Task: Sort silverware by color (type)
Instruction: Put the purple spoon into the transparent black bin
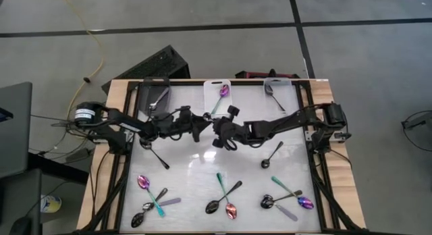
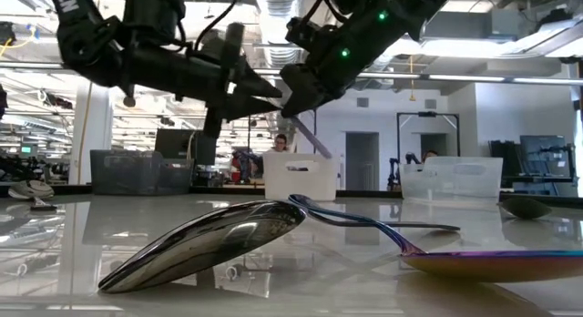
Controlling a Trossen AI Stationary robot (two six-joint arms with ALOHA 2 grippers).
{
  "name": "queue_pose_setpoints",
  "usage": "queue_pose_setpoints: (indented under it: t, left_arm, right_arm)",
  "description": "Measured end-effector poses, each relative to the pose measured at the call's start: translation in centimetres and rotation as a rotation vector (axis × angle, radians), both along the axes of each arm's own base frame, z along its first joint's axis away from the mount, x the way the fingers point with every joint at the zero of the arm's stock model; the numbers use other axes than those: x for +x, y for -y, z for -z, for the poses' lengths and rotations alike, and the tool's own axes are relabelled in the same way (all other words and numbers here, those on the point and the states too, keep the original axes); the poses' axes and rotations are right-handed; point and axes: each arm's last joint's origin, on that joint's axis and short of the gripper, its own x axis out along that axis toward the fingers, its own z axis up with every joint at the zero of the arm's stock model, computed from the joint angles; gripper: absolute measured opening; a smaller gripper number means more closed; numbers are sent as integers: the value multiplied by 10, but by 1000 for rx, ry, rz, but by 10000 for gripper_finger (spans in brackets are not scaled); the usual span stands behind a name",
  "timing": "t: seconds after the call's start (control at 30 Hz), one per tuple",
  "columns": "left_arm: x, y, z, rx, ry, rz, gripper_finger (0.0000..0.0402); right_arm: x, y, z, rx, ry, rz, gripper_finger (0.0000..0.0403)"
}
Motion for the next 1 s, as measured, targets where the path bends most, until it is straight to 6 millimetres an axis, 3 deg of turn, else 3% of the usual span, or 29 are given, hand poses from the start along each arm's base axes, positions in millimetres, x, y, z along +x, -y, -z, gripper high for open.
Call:
queue_pose_setpoints:
  t: [0.13, 0.37, 0.47, 0.57, 0.8, 0.93, 1.0]
  left_arm:
    - [4, -6, 0, -48, -32, -124, 121]
    - [3, -10, 1, -66, -36, -152, 115]
    - [3, -10, 0, -33, -43, -150, 81]
    - [4, -9, 0, 19, -62, -136, 21]
    - [-2, -14, -9, 114, -102, -135, 4]
    - [-16, -30, -36, 149, -192, -130, 3]
    - [-28, -40, -59, 160, -273, -131, 2]
  right_arm:
    - [0, 0, 0, 2, -4, -1, 50]
    - [0, 0, 0, -2, -6, -4, 50]
    - [0, 0, 0, -2, -5, -5, 50]
    - [0, 0, 0, -4, -12, -9, 56]
    - [-2, -1, 3, -25, -69, -31, 147]
    - [-8, -4, -4, -42, -112, -51, 202]
    - [-15, -6, -10, -44, -139, -58, 224]
